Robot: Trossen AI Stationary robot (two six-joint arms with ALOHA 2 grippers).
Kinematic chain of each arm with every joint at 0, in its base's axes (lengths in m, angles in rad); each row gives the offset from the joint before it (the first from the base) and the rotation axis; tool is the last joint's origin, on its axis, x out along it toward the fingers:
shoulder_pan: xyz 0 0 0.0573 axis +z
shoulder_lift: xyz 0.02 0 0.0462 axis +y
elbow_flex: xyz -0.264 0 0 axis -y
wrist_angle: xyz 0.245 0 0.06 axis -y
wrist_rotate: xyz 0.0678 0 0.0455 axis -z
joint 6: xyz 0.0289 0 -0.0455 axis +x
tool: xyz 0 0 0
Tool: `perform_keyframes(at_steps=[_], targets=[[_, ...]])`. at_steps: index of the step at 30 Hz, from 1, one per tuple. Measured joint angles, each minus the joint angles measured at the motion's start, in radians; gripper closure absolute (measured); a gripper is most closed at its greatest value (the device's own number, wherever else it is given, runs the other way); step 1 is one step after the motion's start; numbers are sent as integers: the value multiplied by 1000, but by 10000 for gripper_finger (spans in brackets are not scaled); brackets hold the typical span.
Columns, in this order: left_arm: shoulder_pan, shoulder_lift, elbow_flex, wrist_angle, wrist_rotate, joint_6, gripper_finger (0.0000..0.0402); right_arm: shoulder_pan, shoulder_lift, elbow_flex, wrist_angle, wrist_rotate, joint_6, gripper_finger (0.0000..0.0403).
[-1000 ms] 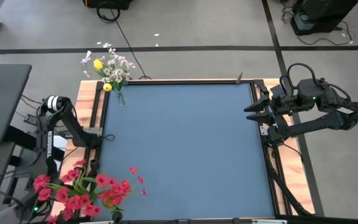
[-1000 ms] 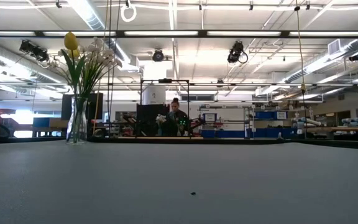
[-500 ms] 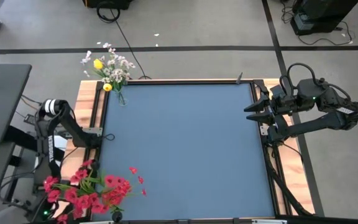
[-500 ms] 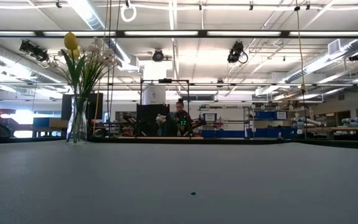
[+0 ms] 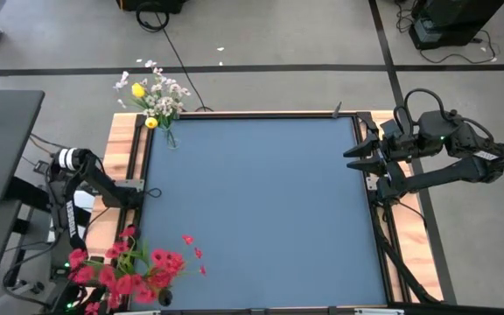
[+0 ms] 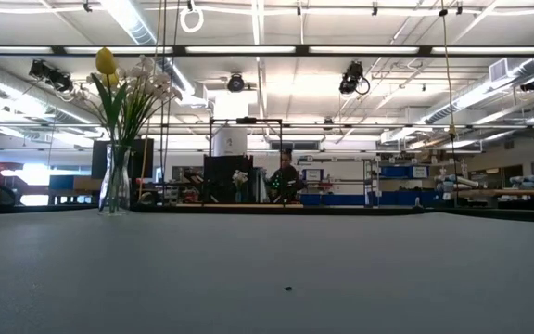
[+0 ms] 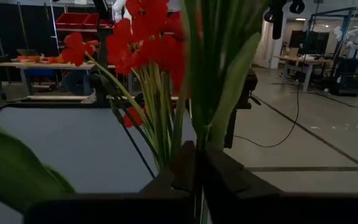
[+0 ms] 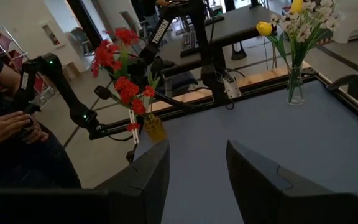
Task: Sort flowers into vase by color
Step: Put the red flowers into the yellow vase
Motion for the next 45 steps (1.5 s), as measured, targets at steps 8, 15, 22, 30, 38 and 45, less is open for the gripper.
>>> perform_keyframes(at_steps=[8, 15, 22, 30, 38, 45], targets=[[-3, 1, 0, 47, 0, 0, 270, 0, 0, 0, 0, 0, 0, 235], [-30, -29, 0, 58, 75, 5, 183, 0, 0, 0, 0, 0, 0, 235], [-70, -36, 2, 54, 133, 25, 144, 0, 0, 0, 0, 0, 0, 235], [-94, -123, 7, -4, 317, 136, 140, 0, 0, 0, 0, 0, 0, 235], [-86, -191, 6, -29, 452, 156, 140, 0, 0, 0, 0, 0, 0, 235], [-54, -198, 47, -116, 590, 73, 140, 0, 0, 0, 0, 0, 0, 235]])
